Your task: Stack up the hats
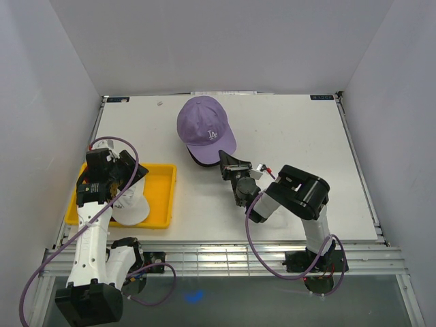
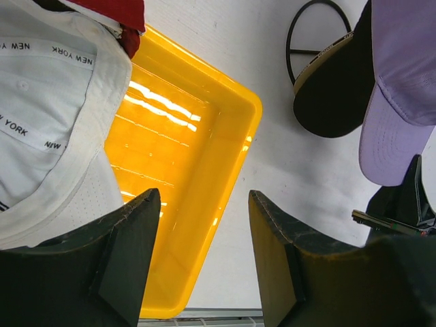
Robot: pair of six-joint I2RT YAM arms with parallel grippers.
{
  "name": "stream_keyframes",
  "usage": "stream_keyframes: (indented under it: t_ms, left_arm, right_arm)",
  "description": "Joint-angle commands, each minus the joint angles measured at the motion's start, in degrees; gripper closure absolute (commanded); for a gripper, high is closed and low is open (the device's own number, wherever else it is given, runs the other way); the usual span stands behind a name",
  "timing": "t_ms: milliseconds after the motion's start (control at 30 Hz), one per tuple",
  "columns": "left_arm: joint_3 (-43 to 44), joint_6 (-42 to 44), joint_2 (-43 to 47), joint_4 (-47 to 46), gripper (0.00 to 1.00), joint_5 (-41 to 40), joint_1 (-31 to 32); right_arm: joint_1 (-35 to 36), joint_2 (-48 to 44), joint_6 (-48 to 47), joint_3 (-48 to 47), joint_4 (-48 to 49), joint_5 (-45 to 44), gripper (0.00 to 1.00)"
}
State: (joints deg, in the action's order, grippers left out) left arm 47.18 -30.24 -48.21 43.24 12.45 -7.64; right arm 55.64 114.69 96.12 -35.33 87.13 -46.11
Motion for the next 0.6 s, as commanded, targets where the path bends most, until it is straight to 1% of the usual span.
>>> stream_keyframes:
  t_ms: [0, 233, 333, 367, 467, 500, 567]
  left_arm:
    - [-0.68, 0.18, 0.57, -0.79, 0.35, -0.58, 0.43]
    - [-0.68, 0.18, 0.57, -0.79, 0.35, -0.41, 0.43]
    - [-0.68, 0.18, 0.66, -0.79, 0.35, -0.41, 0.43]
    - [-0.68, 0.27, 0.66, -0.79, 0.35, -0.41, 0.43]
    - [-0.68, 0.27, 0.83, -0.79, 0.35, -0.49, 0.34]
    - [-0.68, 0.27, 0.75, -0.79, 0.35, -0.49, 0.43]
    - [-0.68, 0.18, 0.66, -0.79, 0.35, -0.49, 0.43]
  right_arm:
    - [1.58, 3.17, -1.19, 2.64, -11.19, 2.51, 0.92]
    - [1.49, 3.78, -1.72, 1.76, -13.3, 4.01, 0.92]
    - [1.49, 3.7, -3.04, 0.88, -13.3, 4.88, 0.83]
    - [1.49, 3.61, -3.47, 0.7, -13.22, 5.15, 0.77]
    - [1.49, 3.26, -4.27, 0.26, -12.69, 5.67, 0.69]
    - [1.49, 3.17, -4.71, 0.18, -12.86, 5.68, 0.64]
    - [1.49, 2.73, -5.06, 0.09, -13.04, 6.03, 0.63]
